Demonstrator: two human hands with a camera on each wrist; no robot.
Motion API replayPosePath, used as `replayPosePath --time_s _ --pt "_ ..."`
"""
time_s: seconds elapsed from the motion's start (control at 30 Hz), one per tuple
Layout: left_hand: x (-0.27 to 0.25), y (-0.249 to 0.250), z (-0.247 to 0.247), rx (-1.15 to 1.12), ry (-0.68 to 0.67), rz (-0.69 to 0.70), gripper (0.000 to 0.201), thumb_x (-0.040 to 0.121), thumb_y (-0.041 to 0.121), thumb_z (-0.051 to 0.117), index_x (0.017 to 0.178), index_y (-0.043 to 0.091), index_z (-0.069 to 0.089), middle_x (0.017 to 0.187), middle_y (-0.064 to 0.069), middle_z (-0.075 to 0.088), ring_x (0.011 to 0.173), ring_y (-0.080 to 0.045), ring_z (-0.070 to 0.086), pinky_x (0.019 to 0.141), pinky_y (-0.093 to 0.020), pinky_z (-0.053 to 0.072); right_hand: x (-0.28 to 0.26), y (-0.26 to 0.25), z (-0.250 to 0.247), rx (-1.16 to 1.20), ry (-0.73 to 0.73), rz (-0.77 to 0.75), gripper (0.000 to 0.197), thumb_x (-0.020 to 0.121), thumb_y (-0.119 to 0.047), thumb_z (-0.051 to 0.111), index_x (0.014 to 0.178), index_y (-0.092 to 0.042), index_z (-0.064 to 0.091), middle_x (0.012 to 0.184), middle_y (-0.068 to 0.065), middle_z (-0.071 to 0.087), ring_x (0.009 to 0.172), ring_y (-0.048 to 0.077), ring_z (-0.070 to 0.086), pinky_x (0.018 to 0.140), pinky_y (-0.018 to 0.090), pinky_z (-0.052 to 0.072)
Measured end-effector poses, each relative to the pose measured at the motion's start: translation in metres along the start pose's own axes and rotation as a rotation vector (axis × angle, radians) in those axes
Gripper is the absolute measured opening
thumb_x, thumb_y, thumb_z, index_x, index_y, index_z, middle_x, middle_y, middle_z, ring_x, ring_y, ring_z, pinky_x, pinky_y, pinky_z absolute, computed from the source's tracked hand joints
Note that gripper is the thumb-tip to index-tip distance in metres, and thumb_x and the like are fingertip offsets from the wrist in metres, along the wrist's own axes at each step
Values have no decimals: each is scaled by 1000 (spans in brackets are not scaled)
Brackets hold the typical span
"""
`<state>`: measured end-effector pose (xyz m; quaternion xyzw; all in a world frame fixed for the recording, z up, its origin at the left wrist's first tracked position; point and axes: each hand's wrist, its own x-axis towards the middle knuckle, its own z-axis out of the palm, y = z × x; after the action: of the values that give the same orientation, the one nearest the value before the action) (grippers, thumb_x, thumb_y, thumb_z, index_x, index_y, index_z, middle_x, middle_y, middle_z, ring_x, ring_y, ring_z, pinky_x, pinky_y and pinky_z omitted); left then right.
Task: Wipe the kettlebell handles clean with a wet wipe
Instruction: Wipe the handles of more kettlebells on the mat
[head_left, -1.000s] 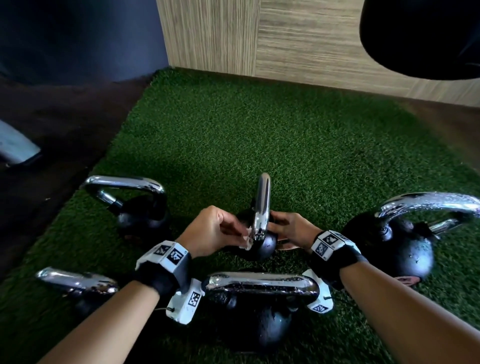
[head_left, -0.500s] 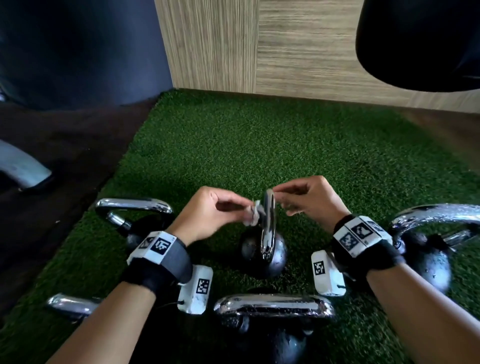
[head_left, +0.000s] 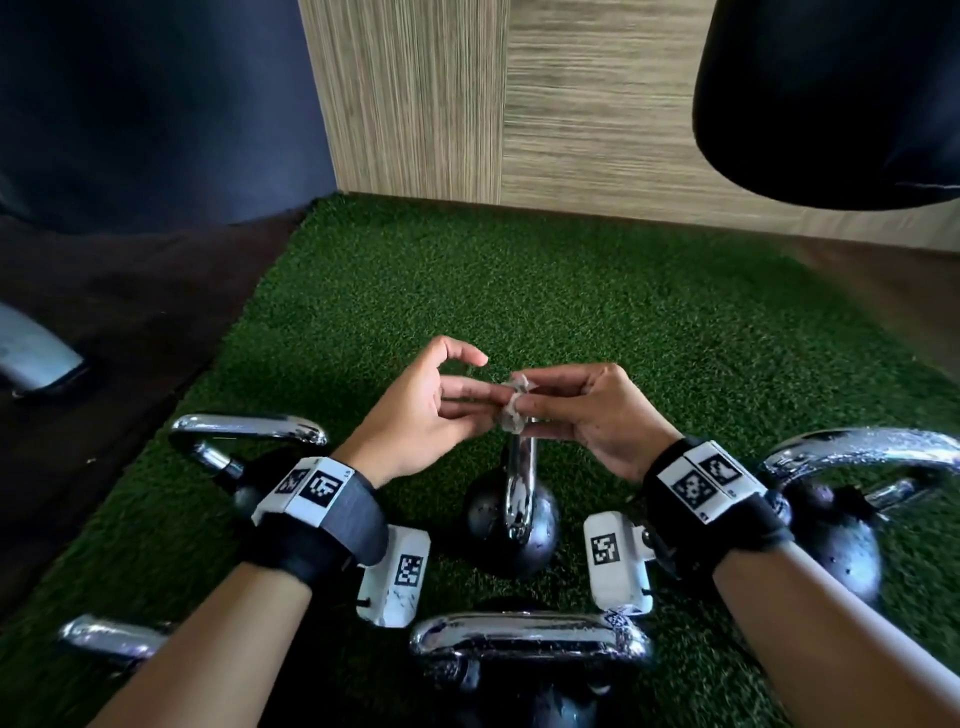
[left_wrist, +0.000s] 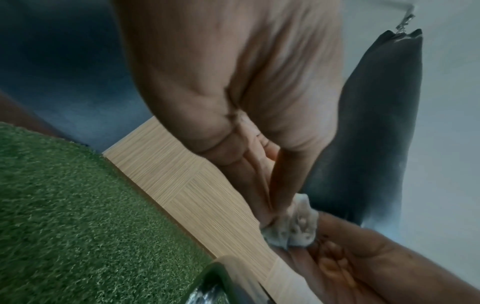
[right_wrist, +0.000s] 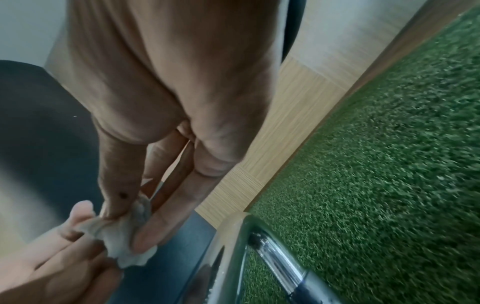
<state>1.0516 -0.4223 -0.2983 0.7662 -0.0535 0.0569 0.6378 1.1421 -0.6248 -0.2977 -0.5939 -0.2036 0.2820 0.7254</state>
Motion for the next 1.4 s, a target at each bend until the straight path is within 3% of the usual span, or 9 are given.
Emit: replayPosePath --time_s 0.13,0.27,0.37,0.47,0.63,0.77,0.93,1.23,1.4 --pt "-2 -7 2 29 -132 -43 59 89 -24 53 118 26 42 120 5 76 117 -11 69 90 -23 55 3 12 -14 96 -2 34 32 74 2 74 106 4 73 109 24 74 88 32 75 76 35 63" --pt "-2 -26 1 474 -123 -259 77 80 -20 58 128 40 52 136 14 64 132 -11 57 103 -34 53 7 29 -34 148 199 70 20 83 10 68 100 3 73 104 23 75 87 28 75 71 33 64" --pt "-5 -48 9 816 -369 -393 106 73 4 85 159 26 27 162 4 37 148 -17 37 115 -23 33 8 41 -49 117 330 120 21 84 12 68 104 5 73 103 24 75 83 28 76 66 30 64" --pt "-10 -68 31 783 -535 -318 138 60 33 97 163 21 6 168 -1 24 153 -19 25 127 -35 21 8 53 -54 25 379 187 20 80 12 72 96 0 75 100 21 76 77 26 77 62 28 63" --pt "-14 -97 63 882 -416 -246 139 59 75 80 161 25 1 167 4 5 155 -24 16 126 -46 26 17 71 -41 -44 358 218 28 78 15 74 104 5 71 90 16 77 75 22 75 64 27 63" --pt "-14 -97 64 865 -374 -124 97 75 47 77 145 42 10 163 -3 14 148 -30 31 115 -32 26 25 84 -34 -156 399 191 34 70 6 85 100 -3 74 80 4 79 74 16 77 65 23 61" --pt "-16 -92 58 719 -371 -167 122 77 38 85 160 20 -2 164 -7 24 152 -26 28 123 -46 32 29 102 -32 -317 385 231 9 80 -16 82 84 -23 78 84 3 79 74 20 73 77 37 62" --pt "-16 -95 62 764 -365 -195 123 78 37 85 160 11 -3 166 -11 16 154 -26 20 124 -47 28 31 86 -34 -504 243 249 10 86 -6 74 87 -13 81 89 8 78 85 20 72 93 44 59" --pt "-16 -100 62 760 -355 -289 126 76 40 85 160 24 -7 167 0 12 154 -22 19 124 -45 30 30 84 -33 -463 326 225 20 82 -3 78 102 -4 77 80 4 78 71 13 76 67 25 63"
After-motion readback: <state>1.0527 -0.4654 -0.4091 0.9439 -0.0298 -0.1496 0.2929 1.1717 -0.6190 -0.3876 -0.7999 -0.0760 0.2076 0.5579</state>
